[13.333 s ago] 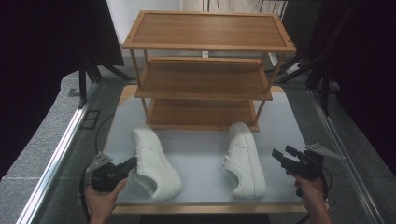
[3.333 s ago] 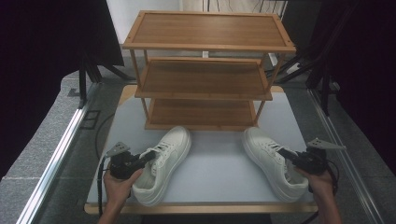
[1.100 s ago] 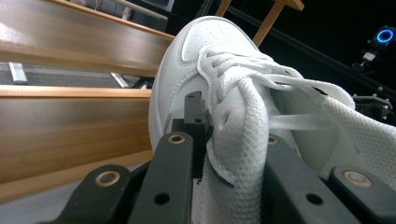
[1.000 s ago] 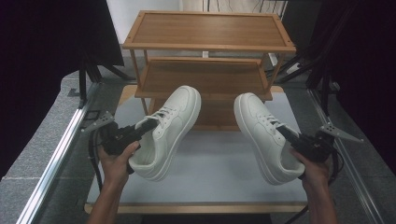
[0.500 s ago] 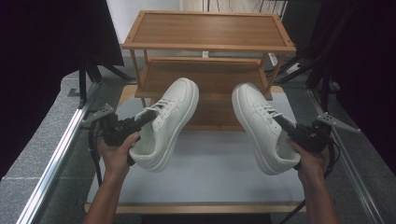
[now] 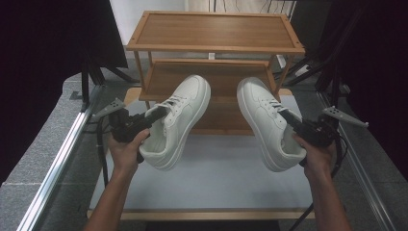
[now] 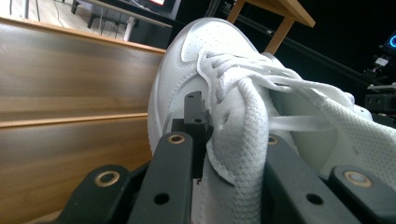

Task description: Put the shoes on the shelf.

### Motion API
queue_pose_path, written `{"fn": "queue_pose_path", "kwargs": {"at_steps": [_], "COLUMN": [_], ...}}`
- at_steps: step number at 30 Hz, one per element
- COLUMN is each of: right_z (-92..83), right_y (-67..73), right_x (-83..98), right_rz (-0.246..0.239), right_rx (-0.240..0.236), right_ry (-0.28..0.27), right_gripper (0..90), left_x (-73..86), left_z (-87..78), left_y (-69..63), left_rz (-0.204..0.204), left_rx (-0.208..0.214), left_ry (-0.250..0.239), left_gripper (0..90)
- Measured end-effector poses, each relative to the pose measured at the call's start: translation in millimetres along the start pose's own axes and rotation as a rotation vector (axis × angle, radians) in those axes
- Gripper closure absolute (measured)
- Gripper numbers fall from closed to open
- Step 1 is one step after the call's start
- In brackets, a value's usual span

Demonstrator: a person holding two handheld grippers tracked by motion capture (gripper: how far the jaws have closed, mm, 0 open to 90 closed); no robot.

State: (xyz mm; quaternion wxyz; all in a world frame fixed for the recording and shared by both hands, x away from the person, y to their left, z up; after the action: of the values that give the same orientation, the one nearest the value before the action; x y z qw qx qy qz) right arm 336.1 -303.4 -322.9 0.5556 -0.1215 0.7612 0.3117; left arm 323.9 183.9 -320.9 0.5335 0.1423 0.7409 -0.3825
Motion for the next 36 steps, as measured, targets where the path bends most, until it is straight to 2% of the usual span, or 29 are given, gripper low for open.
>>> {"fn": "queue_pose_path", "kwargs": {"at_steps": [3, 8, 12, 24, 28, 29, 34, 36], "right_z": [5.9, 12.5, 20.6, 37.1, 44.7, 48.7, 55.9, 60.7], "right_y": [1.3, 2.2, 3.8, 5.7, 6.0, 6.6, 8.3, 10.1], "right_x": [-5.7, -10.2, -14.8, -27.1, -31.1, -33.0, -36.4, -38.8], "right_rz": [0.018, 0.02, 0.025, 0.03, 0.033, 0.042, 0.046, 0.046], "right_rx": [0.003, 0.015, 0.027, 0.061, 0.079, 0.087, 0.092, 0.094], "right_ry": [-0.006, -0.009, -0.01, -0.015, -0.016, -0.018, -0.02, -0.018], "right_gripper": [84.1, 84.1, 84.1, 84.0, 84.0, 83.8, 83.8, 83.8], "left_x": [-5.5, -10.4, -13.4, -24.2, -27.7, -28.8, -30.8, -32.7], "left_z": [7.2, 15.3, 23.8, 41.0, 50.0, 54.7, 62.4, 66.3], "left_y": [-1.1, -2.4, -0.6, -3.7, -2.7, -1.4, -0.6, -0.5], "left_rz": [0.008, 0.014, -0.007, -0.008, -0.031, -0.045, -0.058, -0.058], "left_rx": [0.002, 0.011, 0.035, 0.012, 0.011, 0.025, 0.035, 0.023], "left_ry": [-0.008, -0.004, -0.009, -0.023, -0.031, -0.04, -0.045, -0.043], "left_gripper": [82.1, 82.1, 82.0, 81.9, 81.8, 81.6, 81.6, 81.6]}}
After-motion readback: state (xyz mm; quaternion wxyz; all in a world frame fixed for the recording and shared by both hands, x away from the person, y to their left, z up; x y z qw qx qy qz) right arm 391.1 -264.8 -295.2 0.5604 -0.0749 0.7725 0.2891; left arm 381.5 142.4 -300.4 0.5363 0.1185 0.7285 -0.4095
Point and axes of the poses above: each handheld gripper's, and its own axes: z roughly forward along the jaws, x roughly out of its underside, y roughly to its left, the point moved 1 cm from there along z, roughly forward along the jaws
